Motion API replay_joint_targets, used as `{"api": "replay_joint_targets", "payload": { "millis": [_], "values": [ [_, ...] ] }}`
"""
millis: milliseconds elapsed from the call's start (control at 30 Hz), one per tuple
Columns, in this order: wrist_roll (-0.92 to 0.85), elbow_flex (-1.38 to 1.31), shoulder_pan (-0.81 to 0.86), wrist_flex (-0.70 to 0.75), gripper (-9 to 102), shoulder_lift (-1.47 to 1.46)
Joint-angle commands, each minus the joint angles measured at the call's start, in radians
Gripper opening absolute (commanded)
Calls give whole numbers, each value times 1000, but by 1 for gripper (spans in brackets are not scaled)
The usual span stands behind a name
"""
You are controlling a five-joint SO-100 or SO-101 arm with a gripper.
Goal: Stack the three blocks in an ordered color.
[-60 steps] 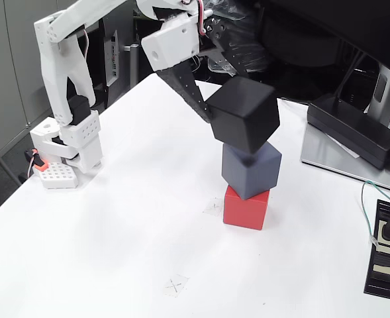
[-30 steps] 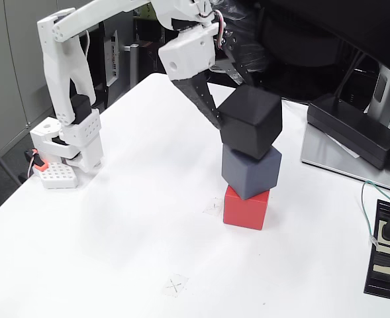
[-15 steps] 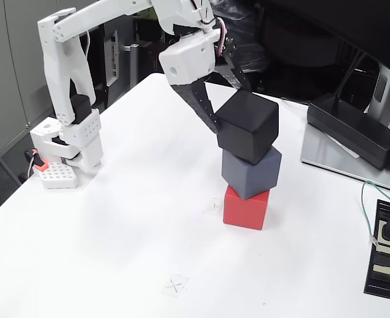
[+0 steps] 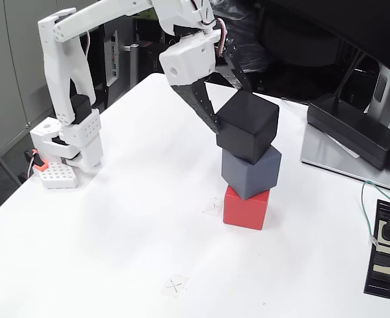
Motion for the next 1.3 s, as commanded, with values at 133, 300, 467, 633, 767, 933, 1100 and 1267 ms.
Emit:
{"api": "replay_joint_targets", "payload": {
  "millis": [133, 300, 467, 633, 767, 933, 1100, 1267],
  "values": [
    [-8, -5, 9, -15, 30, 5],
    [-8, -5, 9, -15, 30, 11],
    [-2, -21, 9, -15, 30, 21],
    [0, -20, 9, -15, 30, 101],
    [2, -20, 9, -12, 30, 210],
    [20, -2, 9, -2, 29, 344],
    [193, -2, 9, -2, 19, 408],
    [465, 9, 8, -2, 5, 410]
  ]
}}
